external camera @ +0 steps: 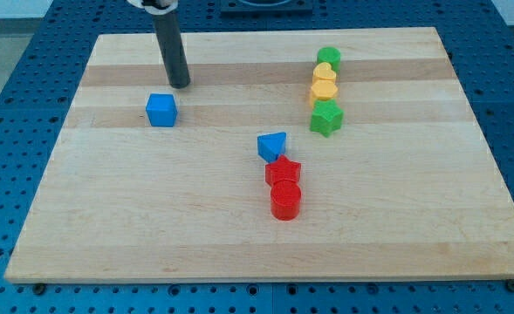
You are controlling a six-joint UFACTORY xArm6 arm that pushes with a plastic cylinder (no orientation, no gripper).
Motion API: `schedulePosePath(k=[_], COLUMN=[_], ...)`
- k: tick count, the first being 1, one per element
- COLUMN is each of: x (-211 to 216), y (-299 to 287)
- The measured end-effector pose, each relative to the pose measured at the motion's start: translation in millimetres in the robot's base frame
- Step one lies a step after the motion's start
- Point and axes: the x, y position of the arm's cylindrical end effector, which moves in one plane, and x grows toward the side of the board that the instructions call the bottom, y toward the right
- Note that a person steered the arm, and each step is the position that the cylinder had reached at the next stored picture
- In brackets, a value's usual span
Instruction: Touch the top right side of the blue cube
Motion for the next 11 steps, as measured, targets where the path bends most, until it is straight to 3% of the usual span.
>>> schedulePosePath(k=[1, 2, 4, 5, 7, 8, 9, 10, 11], x=[32, 102, 182, 147, 9, -1, 78, 136, 136], y=[16, 57, 43, 33, 29, 35, 70, 63, 58])
